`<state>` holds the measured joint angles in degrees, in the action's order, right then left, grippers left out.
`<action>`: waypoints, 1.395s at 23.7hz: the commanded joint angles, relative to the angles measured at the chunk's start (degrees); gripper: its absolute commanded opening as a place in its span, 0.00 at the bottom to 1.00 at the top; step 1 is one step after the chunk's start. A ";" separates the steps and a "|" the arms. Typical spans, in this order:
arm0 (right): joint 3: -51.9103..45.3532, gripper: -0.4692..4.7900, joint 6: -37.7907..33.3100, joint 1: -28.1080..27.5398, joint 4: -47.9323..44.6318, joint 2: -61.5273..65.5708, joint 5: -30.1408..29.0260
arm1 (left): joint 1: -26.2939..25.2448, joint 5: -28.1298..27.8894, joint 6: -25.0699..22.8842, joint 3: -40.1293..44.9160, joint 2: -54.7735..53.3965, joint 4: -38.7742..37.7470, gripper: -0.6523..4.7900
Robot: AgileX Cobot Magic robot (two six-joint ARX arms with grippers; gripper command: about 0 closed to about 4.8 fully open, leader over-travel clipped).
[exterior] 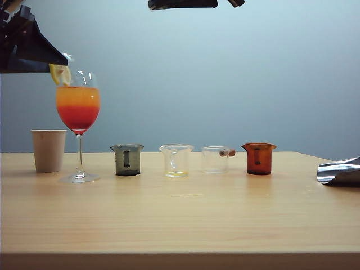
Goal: Pick up the lemon slice from the paper cup on the left and carefully insert it into the rim of the goblet.
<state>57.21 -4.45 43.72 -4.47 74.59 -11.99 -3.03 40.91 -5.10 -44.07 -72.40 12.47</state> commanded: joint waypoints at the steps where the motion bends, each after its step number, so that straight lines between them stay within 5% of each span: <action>1: 0.20 0.08 -0.02 0.09 -0.96 -0.26 0.04 | -0.02 -0.37 -0.04 -0.28 0.37 -1.55 0.90; 15: 0.20 0.08 -0.04 0.11 -0.46 -0.44 1.03 | -0.07 -8.83 -0.48 -0.28 8.98 -5.97 0.89; 17: 0.20 0.08 -0.04 0.09 0.00 -0.59 1.64 | -0.04 -9.01 -0.50 -0.28 10.99 -8.20 0.75; 18: 0.22 0.08 -0.04 0.09 0.24 -0.68 1.62 | -0.04 -9.03 -0.48 -0.28 12.28 -9.66 0.58; 19: 0.22 0.08 -0.02 0.07 1.16 -1.11 1.60 | -0.04 -9.57 -0.66 -0.22 14.82 -12.46 0.06; 26: 0.15 0.08 -0.04 -4.15 10.03 -4.81 5.35 | 0.07 -14.58 -0.35 -0.20 24.96 -19.63 0.11; 33: -5.14 0.08 -0.17 -22.27 17.73 -16.59 3.21 | 0.07 -28.68 4.28 1.05 41.22 -26.14 0.11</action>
<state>53.71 -4.45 23.42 13.04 60.31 -8.05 -2.98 15.27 -2.59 -43.66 -32.93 -12.64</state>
